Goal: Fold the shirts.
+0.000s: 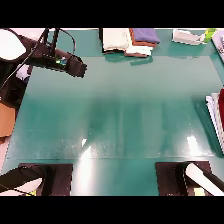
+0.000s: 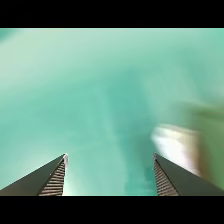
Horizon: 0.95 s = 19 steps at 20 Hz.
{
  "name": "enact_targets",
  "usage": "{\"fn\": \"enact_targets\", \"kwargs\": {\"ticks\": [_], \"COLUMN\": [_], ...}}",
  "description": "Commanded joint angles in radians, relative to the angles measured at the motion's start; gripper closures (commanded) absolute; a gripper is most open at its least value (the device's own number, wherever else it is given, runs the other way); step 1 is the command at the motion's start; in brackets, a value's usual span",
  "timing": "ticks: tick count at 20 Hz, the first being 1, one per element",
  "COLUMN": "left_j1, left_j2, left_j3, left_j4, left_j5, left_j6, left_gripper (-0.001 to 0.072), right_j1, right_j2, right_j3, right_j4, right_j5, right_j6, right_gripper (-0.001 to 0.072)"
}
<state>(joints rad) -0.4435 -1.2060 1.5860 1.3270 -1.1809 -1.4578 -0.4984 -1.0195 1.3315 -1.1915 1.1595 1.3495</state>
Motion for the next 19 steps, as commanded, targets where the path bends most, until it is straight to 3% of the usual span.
{"fn": "enact_targets", "kwargs": {"ticks": [1, 3, 5, 6, 8, 19], "left_j1": [0.0, 0.0, 0.0, 0.0, 0.0, 0.0], "left_j2": [-0.001, -0.001, -0.001, -0.001, -0.001, -0.001], "left_j3": [0.0, 0.0, 0.0, 0.0, 0.0, 0.0], "left_j4": [0.016, 0.016, 0.015, 0.014, 0.014, 0.014], "left_j5": [0.019, 0.018, 0.021, 0.021, 0.021, 0.021], "left_j6": [0.0, 0.0, 0.0, 0.0, 0.0, 0.0], "left_gripper": [0.0679, 0.0678, 0.0679, 0.0679, 0.0679, 0.0679], "right_j1": [0.396, 0.572, 0.705, 0.755, 0.822, 0.849], "right_j2": [-0.057, -0.117, -0.174, -0.197, -0.229, -0.25], "right_j3": [0.015, 0.016, 0.016, 0.016, 0.016, 0.016], "right_j4": [0.039, 0.038, 0.038, 0.037, 0.038, 0.04], "right_j5": [-0.025, -0.048, -0.074, -0.084, -0.087, -0.087], "right_j6": [0.015, 0.014, 0.014, 0.01, 0.011, 0.011], "right_gripper": [0.0098, 0.0128, 0.0224, 0.0344, 0.069, 0.0688]}}
